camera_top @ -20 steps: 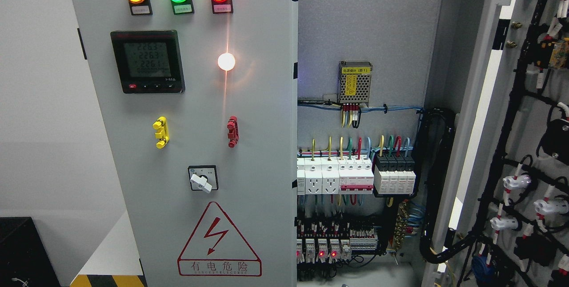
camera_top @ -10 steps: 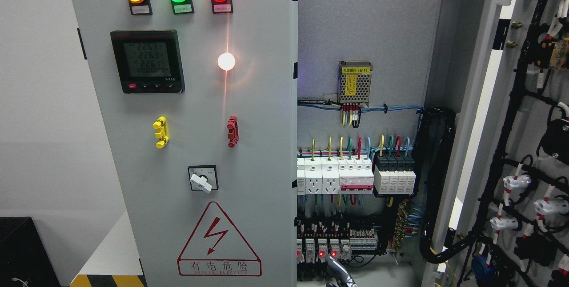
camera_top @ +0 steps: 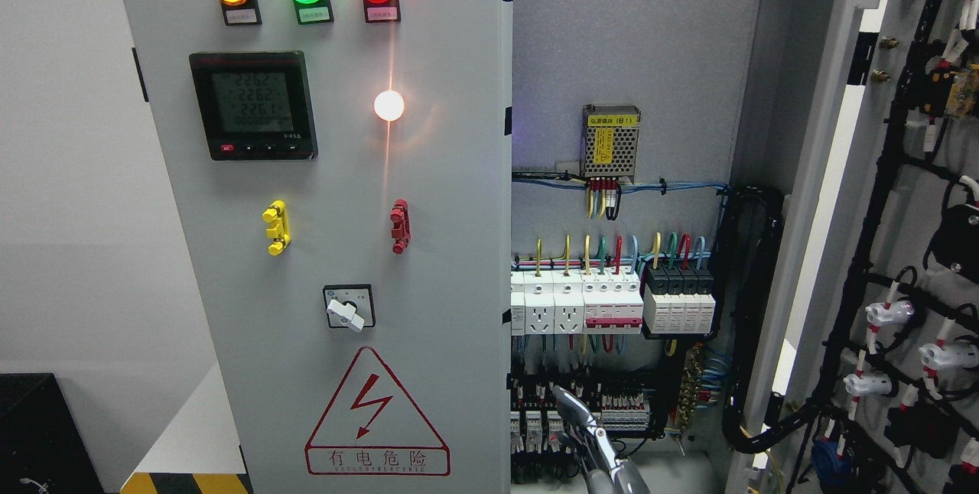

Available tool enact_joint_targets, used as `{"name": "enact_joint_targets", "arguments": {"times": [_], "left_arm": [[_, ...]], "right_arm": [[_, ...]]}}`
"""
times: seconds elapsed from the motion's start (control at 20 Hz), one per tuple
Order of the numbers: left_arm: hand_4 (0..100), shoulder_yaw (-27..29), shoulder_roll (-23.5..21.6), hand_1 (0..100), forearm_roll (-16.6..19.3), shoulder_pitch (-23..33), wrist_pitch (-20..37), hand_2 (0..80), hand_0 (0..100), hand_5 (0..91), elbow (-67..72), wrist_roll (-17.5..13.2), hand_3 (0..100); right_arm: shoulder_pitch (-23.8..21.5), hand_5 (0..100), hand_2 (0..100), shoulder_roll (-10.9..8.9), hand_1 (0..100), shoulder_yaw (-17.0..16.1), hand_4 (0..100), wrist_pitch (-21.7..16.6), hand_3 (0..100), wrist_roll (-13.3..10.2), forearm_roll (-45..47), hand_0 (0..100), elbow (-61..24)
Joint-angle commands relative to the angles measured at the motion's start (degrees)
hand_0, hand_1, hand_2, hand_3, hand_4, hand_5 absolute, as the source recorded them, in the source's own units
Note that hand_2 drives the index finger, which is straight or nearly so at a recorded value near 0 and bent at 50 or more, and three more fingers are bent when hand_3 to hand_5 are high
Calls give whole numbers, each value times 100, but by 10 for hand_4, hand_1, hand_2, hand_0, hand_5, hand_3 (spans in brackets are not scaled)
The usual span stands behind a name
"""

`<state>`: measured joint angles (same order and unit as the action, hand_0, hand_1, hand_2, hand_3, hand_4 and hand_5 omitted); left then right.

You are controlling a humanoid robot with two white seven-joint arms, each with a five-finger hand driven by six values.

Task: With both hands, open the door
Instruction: 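Raise the right hand toward the breakers inside the cabinet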

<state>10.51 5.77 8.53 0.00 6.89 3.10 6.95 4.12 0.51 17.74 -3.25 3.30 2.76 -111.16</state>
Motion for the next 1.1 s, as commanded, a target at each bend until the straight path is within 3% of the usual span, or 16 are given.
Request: {"name": "enact_joint_targets", "arguments": {"times": [0.0, 0.2, 1.05], "left_arm": [[0, -14, 3, 0, 0, 79, -3, 0, 0, 0, -2, -1, 0], [0, -14, 3, 0, 0, 71, -3, 0, 0, 0, -11, -1, 0], [0, -14, 3, 0, 0, 70, -3, 0, 0, 0, -11, -1, 0]], "right_arm": [[703, 0, 0, 222, 0, -271, 0, 350, 0, 4, 92, 190, 226], [1003, 0, 0, 213, 0, -271, 0, 895, 0, 4, 488, 190, 235], [1838, 0, 0, 204, 0, -350, 0, 1519, 0, 12, 831, 190, 779]]}}
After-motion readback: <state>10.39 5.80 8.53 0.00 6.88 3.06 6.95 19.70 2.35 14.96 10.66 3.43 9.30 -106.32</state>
